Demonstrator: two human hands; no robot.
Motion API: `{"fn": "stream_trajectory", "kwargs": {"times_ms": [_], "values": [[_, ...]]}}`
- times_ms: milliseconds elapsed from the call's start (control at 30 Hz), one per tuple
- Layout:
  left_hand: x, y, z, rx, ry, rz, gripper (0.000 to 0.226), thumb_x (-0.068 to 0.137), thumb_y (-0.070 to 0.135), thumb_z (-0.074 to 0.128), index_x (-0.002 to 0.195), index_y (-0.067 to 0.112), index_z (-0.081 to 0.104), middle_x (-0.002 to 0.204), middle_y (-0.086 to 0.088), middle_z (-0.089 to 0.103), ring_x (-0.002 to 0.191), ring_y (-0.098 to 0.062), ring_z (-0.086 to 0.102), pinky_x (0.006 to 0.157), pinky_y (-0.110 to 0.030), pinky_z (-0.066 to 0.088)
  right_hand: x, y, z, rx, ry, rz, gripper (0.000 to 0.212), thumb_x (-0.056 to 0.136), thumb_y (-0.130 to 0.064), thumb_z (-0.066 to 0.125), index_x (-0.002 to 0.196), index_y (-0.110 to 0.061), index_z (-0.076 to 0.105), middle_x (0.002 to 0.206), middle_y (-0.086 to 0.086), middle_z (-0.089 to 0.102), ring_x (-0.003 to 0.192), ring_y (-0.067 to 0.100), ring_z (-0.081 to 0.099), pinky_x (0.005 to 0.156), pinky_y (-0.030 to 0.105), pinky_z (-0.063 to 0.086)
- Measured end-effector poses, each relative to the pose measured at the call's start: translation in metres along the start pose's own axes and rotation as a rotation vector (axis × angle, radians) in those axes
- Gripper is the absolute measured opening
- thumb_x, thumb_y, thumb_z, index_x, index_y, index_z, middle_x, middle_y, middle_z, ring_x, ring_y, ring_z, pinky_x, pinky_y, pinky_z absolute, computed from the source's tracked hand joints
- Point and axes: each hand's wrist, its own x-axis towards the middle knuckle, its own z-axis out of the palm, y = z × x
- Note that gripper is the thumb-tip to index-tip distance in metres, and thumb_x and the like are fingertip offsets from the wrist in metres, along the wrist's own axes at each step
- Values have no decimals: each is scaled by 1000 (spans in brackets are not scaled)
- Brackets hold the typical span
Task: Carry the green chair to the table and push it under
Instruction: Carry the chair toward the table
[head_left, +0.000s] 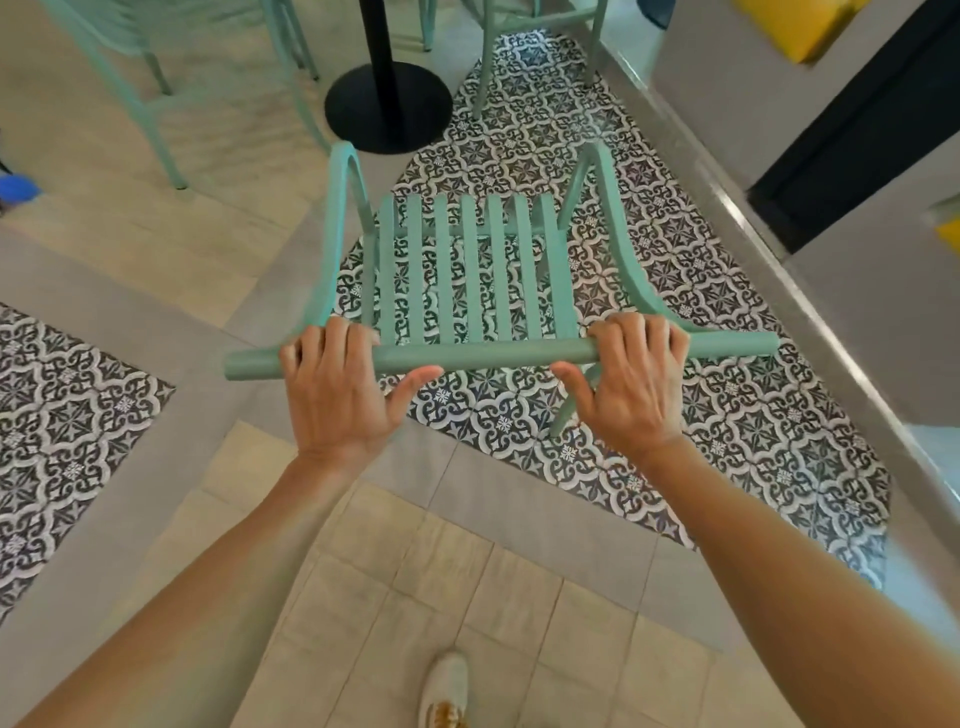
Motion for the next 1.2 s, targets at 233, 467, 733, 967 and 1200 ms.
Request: {"fn": "stream_trajectory", "kwargs": {"times_ms": [233,467,733,967,1200], "values": [[30,32,25,60,-10,-77,70,90,83,37,90,14,49,88,-6,48,82,-25,38,78,-43,30,47,51,28,63,-13,-77,71,105,-72,18,100,-13,58,99,10,57,89,25,43,82,42,33],[66,46,65,158,37,-145,69,90,83,40,90,14,49,88,-8,50,83,-26,39,79,-44,29,109,92,63,112,-1,-185,72,105,-72,15,96,-13,55,97,10,57,85,25,45,80,41,32],[132,50,109,203,101,-180,71,89,82,40,88,12,50,89,-9,52,82,-27,41,80,-44,30,183,124,114,135,41,-244,62,106,-68,29,98,-12,54,97,10,53,87,26,44,81,43,31],[210,36,163,256,118,-212,67,87,80,44,86,13,52,87,-6,52,82,-24,39,79,-41,29,272,147,180,161,50,-273,58,106,-69,30,99,-14,47,99,9,48,88,25,39,82,44,35],[309,-6,225,276,75,-228,67,88,80,42,88,14,52,88,-5,51,83,-23,37,79,-40,28,381,155,251,153,5,-280,58,106,-70,27,99,-16,46,100,7,44,89,24,38,82,43,35]]}}
